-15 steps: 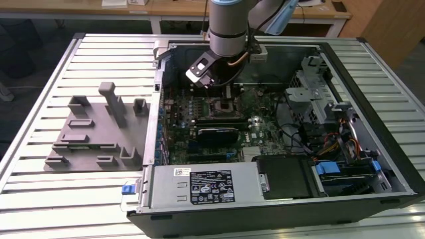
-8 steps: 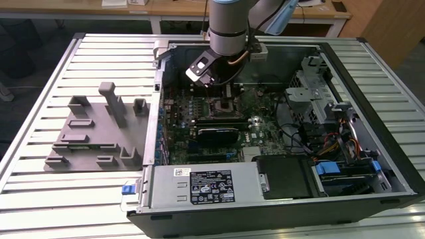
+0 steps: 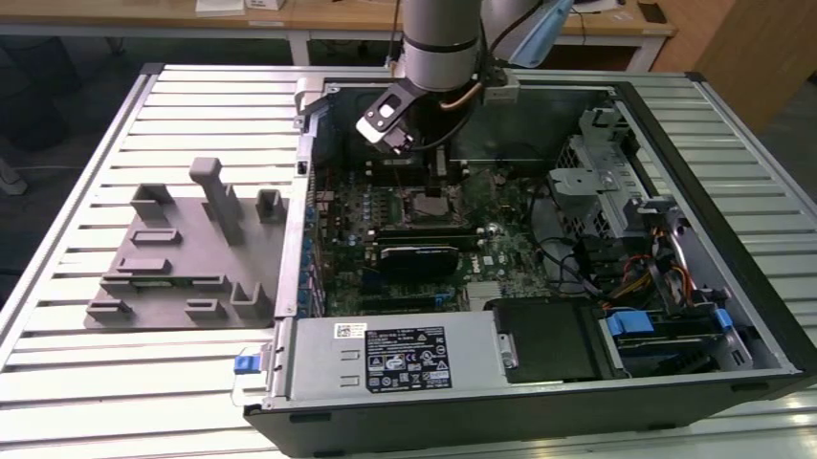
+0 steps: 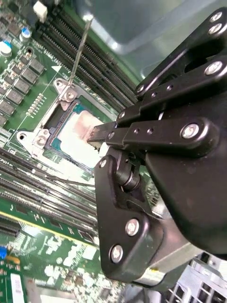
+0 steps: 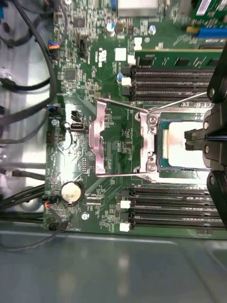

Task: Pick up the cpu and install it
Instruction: 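Place the cpu into insertion slot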

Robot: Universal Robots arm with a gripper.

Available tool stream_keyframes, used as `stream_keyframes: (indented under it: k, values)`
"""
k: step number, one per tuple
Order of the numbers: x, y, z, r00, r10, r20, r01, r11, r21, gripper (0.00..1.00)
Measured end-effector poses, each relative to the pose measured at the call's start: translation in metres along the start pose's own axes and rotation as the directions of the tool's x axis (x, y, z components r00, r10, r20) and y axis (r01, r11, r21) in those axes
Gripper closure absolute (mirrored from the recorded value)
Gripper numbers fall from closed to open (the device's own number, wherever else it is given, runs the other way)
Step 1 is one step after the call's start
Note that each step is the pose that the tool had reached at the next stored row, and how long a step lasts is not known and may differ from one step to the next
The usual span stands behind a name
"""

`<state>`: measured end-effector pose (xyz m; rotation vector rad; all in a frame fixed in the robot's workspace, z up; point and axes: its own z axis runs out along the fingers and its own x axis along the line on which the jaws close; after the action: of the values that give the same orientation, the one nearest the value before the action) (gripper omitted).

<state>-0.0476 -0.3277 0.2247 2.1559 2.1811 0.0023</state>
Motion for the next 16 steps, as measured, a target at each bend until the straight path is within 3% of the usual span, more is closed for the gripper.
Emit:
stream_keyframes:
  k: [9,16]
  values:
    - [-0.0016,0.0017,-0.0319,1.0,0.0,0.0001,0.0,1.0,-0.0039,0.89]
    - [-0.0013,0.002,-0.035,1.0,0.0,0.0002,0.0,1.0,-0.0042,0.89]
